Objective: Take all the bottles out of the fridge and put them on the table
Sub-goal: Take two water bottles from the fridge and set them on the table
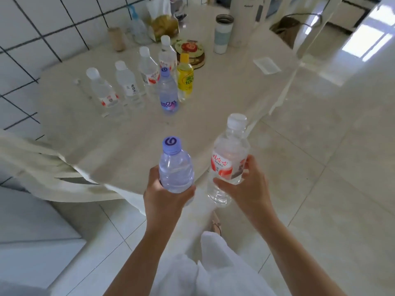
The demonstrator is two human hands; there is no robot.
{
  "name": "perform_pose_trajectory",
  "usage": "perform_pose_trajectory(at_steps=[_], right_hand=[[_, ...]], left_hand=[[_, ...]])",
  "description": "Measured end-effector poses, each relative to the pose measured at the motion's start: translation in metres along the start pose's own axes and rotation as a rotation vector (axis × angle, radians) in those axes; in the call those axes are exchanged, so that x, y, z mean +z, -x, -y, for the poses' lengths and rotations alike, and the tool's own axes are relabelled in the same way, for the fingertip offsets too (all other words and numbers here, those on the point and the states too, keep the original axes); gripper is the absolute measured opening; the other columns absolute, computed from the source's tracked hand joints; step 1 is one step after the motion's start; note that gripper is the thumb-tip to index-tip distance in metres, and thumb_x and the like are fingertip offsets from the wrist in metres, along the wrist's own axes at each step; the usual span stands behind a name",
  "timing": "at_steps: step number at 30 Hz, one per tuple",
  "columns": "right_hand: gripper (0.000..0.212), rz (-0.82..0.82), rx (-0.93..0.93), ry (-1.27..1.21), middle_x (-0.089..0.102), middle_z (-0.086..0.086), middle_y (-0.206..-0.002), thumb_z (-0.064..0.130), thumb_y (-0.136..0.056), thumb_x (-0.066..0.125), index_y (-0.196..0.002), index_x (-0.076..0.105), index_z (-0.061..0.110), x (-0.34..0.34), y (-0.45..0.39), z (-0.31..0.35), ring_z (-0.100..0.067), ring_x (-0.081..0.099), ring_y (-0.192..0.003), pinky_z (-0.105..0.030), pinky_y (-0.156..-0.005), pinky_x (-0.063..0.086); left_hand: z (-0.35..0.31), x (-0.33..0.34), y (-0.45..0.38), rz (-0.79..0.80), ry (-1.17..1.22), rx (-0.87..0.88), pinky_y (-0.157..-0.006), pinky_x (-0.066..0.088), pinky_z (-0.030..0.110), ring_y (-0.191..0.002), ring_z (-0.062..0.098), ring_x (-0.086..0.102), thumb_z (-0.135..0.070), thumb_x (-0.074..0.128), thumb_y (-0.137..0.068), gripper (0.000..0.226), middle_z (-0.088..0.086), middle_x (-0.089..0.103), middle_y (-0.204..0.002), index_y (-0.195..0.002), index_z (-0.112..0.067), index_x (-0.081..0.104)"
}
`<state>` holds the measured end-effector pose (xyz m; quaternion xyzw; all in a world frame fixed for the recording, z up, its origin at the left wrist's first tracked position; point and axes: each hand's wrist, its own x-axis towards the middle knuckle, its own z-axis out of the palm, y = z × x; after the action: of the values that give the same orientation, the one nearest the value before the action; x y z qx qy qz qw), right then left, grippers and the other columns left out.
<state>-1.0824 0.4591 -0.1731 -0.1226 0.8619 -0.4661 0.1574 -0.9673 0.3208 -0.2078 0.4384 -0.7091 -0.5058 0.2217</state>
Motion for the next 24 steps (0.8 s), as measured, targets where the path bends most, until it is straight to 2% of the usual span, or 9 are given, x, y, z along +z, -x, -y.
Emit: perform_pose_trajectory(at_steps=[2,4,6,9,13,17,19,21,24], right_hand=[[0.057,0.068,-0.042,0.027,0.064,0.011,-0.092,0.023,-0.058,0.087,-0.099,0.048,0.027,-0.002,-0.035,0.005,-0.008,0.062,-0.083,-0.011,-0.064,0.041],[0.057,0.13,-0.088,0.057,0.06,0.016,-0.085,0.023,-0.057,0.087,-0.097,0.046,0.028,-0.003,-0.067,0.01,0.002,0.058,-0.077,-0.006,-0.06,0.039],[0.057,0.201,-0.134,0.086,0.057,0.019,-0.081,0.021,-0.057,0.087,-0.095,0.046,0.028,0.001,-0.096,0.02,0.008,0.053,-0.072,-0.002,-0.059,0.037],[0.055,0.309,-0.181,0.087,0.057,0.02,-0.08,0.02,-0.059,0.085,-0.098,0.047,0.026,0.014,-0.134,0.036,0.009,0.053,-0.071,-0.003,-0.058,0.037],[0.052,0.406,-0.219,0.066,0.059,0.017,-0.083,0.021,-0.062,0.084,-0.101,0.049,0.024,0.039,-0.169,0.057,0.003,0.057,-0.075,-0.009,-0.059,0.04],[0.054,0.444,-0.258,0.066,0.057,0.021,-0.081,0.022,-0.061,0.085,-0.099,0.046,0.028,0.077,-0.2,0.076,0.012,0.054,-0.072,-0.004,-0.057,0.037],[0.057,0.456,-0.277,0.06,0.057,0.022,-0.082,0.021,-0.061,0.086,-0.101,0.046,0.028,0.099,-0.213,0.086,0.014,0.053,-0.072,-0.002,-0.058,0.036],[0.061,0.457,-0.298,0.046,0.059,0.02,-0.086,0.019,-0.06,0.086,-0.107,0.048,0.027,0.121,-0.223,0.095,0.006,0.057,-0.074,-0.004,-0.061,0.038],[0.066,0.458,-0.303,0.021,0.059,0.015,-0.095,0.015,-0.059,0.085,-0.113,0.047,0.024,0.156,-0.238,0.106,-0.013,0.06,-0.087,-0.024,-0.073,0.047]], left_hand=[[-0.008,0.015,-0.017,-0.038,-0.019,-0.012,-0.058,0.043,0.012,-0.072,0.008,0.062,-0.029,0.086,-0.053,0.055,-0.008,0.063,-0.079,-0.098,-0.02,0.055],[-0.012,0.029,-0.033,-0.065,-0.016,-0.054,-0.06,0.044,0.016,-0.072,0.013,0.063,-0.038,0.081,-0.052,0.057,-0.004,0.064,-0.08,-0.098,-0.016,0.057],[-0.018,0.039,-0.046,-0.139,0.022,-0.11,-0.063,0.046,0.021,-0.072,0.015,0.064,-0.035,0.083,-0.052,0.056,-0.003,0.065,-0.08,-0.098,-0.014,0.058],[-0.023,0.046,-0.065,-0.217,0.027,-0.157,-0.059,0.044,0.022,-0.065,0.016,0.061,-0.039,0.08,-0.048,0.057,-0.002,0.063,-0.073,-0.093,-0.012,0.057],[-0.022,0.04,-0.092,-0.353,-0.014,-0.201,-0.059,0.042,0.021,-0.07,0.015,0.063,-0.023,0.089,-0.053,0.057,-0.003,0.065,-0.077,-0.097,-0.013,0.056],[-0.005,0.027,-0.135,-0.419,-0.043,-0.219,-0.064,0.049,0.03,-0.076,0.023,0.064,-0.045,0.082,-0.047,0.064,-0.001,0.065,-0.08,-0.097,-0.013,0.058],[0.0,0.018,-0.158,-0.487,-0.055,-0.23,-0.067,0.051,0.033,-0.079,0.023,0.062,-0.042,0.083,-0.047,0.062,-0.003,0.064,-0.081,-0.096,-0.016,0.057],[0.002,0.009,-0.18,-0.521,-0.052,-0.227,-0.064,0.046,0.026,-0.078,0.021,0.062,-0.031,0.087,-0.05,0.059,-0.005,0.063,-0.08,-0.098,-0.014,0.056],[0.007,-0.002,-0.213,-0.561,-0.03,-0.231,-0.065,0.045,0.028,-0.079,0.023,0.061,-0.03,0.087,-0.051,0.063,-0.004,0.062,-0.082,-0.101,-0.013,0.053]])
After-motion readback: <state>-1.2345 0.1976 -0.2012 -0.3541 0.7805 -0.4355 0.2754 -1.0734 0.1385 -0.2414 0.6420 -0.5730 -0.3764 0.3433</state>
